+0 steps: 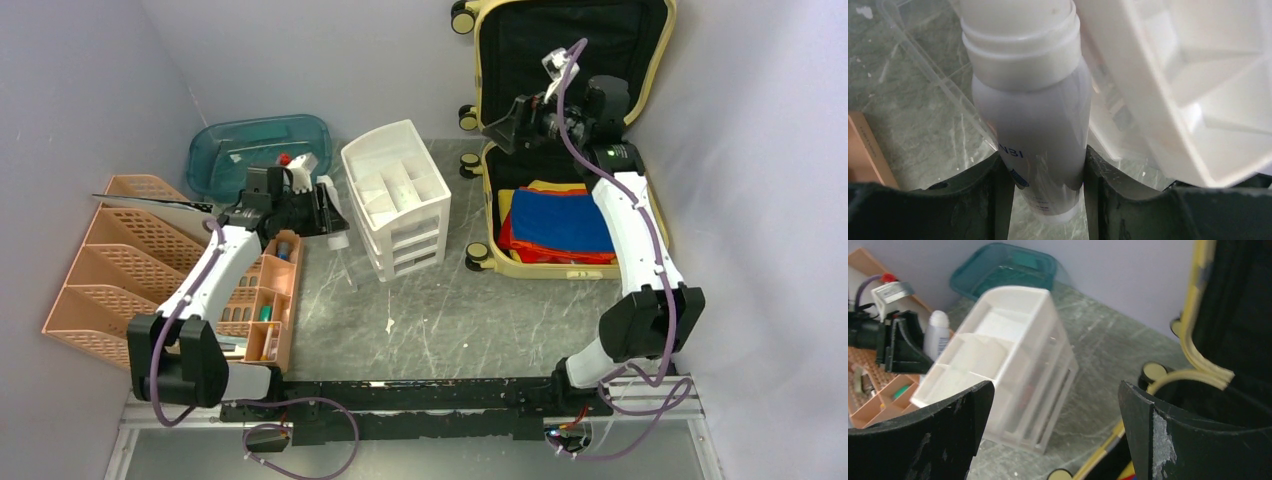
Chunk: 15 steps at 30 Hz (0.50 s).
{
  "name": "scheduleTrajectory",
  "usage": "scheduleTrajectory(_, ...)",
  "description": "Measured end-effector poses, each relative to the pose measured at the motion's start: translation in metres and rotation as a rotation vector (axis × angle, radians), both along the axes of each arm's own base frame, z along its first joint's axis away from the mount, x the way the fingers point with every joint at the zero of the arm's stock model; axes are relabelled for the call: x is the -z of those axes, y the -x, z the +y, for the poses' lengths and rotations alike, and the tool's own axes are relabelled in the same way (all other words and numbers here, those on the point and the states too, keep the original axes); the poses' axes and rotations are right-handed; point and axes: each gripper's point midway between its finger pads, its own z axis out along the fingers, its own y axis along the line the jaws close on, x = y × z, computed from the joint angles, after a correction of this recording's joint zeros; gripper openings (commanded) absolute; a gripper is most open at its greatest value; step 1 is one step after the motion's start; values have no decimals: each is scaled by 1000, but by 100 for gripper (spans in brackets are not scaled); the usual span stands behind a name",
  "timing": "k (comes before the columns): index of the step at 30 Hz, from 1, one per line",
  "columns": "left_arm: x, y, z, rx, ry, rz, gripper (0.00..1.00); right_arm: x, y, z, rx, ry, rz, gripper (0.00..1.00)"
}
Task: Open, take out, and arrange the luggage
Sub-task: Place the personal item in the drawer.
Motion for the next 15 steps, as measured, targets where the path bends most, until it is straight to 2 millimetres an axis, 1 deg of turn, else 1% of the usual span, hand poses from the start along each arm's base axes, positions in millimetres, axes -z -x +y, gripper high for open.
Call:
scheduleTrajectory(2, 11, -4, 2, -18, -8, 29, 42, 15, -9, -17, 51, -7, 33, 100)
scheduleTrajectory(6, 32, -12, 2, -41, -15, 83, 42, 46, -17, -41, 124, -11, 104, 100)
scheduleTrajectory(9, 46, -14, 1, -52, -21, 115, 42, 57, -20, -45, 144, -7, 123, 100)
scheduleTrajectory(12, 58, -11, -4, -49, -33, 143, 43, 60, -22, -47, 157, -3, 116, 100)
scheduleTrajectory(15, 67, -9, -9, -40, -43, 163, 44, 61, -22, -47, 158, -3, 108, 100)
